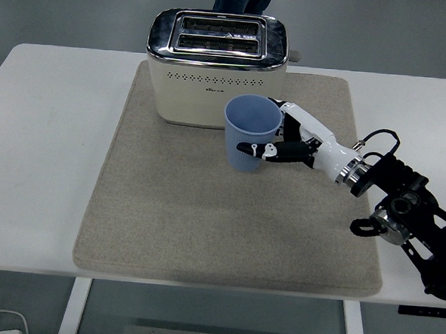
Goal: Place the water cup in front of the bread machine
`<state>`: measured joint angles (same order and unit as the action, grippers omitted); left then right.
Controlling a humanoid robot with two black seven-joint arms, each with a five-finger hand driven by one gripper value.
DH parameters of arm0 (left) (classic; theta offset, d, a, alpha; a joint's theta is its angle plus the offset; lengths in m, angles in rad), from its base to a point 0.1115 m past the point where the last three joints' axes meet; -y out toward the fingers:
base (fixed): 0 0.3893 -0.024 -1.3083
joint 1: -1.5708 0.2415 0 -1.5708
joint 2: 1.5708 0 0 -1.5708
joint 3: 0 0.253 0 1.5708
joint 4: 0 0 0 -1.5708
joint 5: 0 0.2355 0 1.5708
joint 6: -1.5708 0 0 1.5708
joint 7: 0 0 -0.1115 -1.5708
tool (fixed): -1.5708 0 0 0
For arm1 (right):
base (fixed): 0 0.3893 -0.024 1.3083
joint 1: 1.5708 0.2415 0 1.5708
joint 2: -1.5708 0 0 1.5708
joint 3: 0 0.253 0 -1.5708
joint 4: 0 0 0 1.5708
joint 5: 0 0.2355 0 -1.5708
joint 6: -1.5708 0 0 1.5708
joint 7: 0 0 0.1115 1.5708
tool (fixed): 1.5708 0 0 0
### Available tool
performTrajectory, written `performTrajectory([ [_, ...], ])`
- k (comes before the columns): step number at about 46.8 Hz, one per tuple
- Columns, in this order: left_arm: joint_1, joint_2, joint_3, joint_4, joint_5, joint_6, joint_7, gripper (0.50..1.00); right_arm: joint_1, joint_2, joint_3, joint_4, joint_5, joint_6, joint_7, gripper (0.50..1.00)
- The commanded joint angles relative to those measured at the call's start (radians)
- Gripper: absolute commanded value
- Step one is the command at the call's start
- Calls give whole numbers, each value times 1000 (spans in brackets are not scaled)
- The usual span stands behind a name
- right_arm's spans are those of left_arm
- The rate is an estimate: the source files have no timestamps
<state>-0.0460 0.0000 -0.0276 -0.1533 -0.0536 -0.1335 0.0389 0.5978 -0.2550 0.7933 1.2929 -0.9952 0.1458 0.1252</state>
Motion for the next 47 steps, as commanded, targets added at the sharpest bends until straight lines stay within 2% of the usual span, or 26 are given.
performTrajectory([
  [1, 0, 0, 0, 0, 0, 0, -1, 999, 22, 22, -14, -27, 0, 1, 2, 500],
  [15, 0, 0, 0, 1, 0, 0, -1, 999, 42, 140, -45, -104, -16, 0, 5, 500],
  [29, 0, 0, 0, 0, 0, 0, 1, 999, 103, 183, -121, -207, -49, -55, 56, 500],
  [38, 0, 0, 0, 0, 0, 0, 1, 999, 115, 203, -137, -253, -74, -63, 77, 500],
  [47, 0, 0, 0, 0, 1, 0, 1, 999, 115, 206, -161, -271, -85, -107, 97, 500],
])
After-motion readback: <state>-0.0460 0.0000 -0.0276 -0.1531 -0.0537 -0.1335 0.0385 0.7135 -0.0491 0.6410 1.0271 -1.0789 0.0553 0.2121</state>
